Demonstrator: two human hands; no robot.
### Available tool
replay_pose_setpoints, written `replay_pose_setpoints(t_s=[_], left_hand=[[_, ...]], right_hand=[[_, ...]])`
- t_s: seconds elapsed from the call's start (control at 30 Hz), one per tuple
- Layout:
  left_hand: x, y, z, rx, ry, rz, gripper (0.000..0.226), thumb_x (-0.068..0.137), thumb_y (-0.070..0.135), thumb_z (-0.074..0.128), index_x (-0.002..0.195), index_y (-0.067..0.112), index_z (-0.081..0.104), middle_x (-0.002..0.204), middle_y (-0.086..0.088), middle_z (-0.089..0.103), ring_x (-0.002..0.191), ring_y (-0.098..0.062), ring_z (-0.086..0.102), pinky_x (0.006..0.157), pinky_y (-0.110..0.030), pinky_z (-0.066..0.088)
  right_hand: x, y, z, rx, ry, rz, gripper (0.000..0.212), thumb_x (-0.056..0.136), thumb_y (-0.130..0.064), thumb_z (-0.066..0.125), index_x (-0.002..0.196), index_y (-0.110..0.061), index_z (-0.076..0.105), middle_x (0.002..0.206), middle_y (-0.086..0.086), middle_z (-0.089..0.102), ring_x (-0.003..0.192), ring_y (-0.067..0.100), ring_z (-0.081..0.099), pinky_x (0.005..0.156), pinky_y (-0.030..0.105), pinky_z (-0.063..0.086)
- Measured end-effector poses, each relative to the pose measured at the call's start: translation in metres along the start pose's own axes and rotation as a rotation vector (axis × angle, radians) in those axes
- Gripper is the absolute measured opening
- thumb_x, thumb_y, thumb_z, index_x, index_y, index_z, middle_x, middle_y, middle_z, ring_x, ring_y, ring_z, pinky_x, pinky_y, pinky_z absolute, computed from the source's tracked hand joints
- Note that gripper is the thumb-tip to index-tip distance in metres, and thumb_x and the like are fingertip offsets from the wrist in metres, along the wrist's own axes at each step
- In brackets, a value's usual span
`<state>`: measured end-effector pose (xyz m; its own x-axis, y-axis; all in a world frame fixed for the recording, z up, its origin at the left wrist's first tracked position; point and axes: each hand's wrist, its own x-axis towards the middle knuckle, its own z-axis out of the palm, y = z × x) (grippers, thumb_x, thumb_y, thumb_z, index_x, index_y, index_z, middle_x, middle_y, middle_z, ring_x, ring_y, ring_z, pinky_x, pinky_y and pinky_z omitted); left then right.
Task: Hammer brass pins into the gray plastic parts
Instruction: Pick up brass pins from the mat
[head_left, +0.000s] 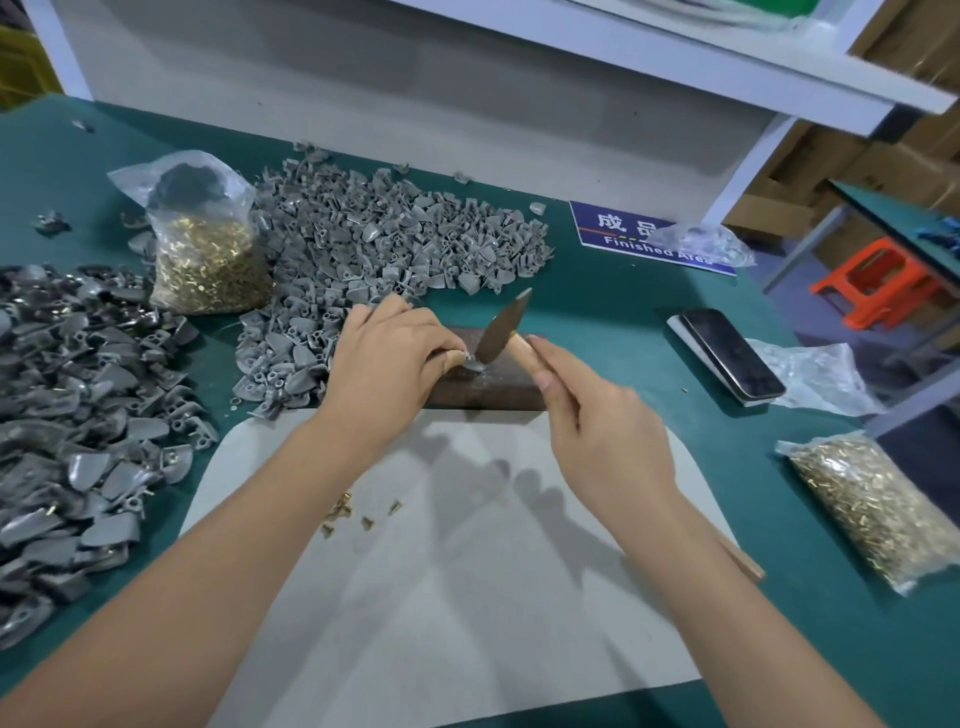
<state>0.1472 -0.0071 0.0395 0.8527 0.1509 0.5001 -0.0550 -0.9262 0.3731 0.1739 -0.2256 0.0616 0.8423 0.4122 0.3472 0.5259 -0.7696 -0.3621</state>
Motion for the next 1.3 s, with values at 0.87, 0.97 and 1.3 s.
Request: replay_pose_setpoints(t_s=[0.87, 0.97, 1.3], left_hand=[[-0.035, 0.009, -0.058, -0.081, 0.154, 0.138, 0.005, 0.089, 0.032, 0.072, 0.09, 0.027, 0.075, 0.092, 0.016, 0.066, 0.094, -0.014, 0.055, 0.081, -0.032, 0.033], [-0.055, -0.015, -0.077, -0.033, 0.203, 0.054, 0.005, 0.085, 0.029, 0.077, 0.09, 0.027, 0.077, 0.092, 0.015, 0.068, 0.094, -0.016, 0.057, 0.081, -0.031, 0.033], [-0.132, -0.107, -0.146, 0.12, 0.249, -0.264, 0.01, 0.085, 0.025, 0.076, 0.094, 0.025, 0.078, 0.096, 0.012, 0.07, 0.098, -0.016, 0.054, 0.086, -0.034, 0.032]], right_hand=[[0.005, -0.042, 0.006, 0.441, 0.042, -0.137, 0.022, 0.091, -0.02, 0.075, 0.112, -0.026, 0.073, 0.1, -0.017, 0.07, 0.097, 0.009, 0.065, 0.086, 0.033, 0.054], [0.015, -0.075, 0.026, 0.463, 0.004, -0.184, 0.018, 0.09, -0.024, 0.076, 0.106, -0.03, 0.075, 0.097, -0.02, 0.071, 0.099, 0.008, 0.064, 0.088, 0.039, 0.055], [0.028, -0.201, 0.097, 0.57, -0.247, -0.415, 0.018, 0.094, -0.022, 0.071, 0.108, -0.033, 0.075, 0.096, -0.022, 0.07, 0.099, 0.005, 0.063, 0.082, 0.033, 0.053]])
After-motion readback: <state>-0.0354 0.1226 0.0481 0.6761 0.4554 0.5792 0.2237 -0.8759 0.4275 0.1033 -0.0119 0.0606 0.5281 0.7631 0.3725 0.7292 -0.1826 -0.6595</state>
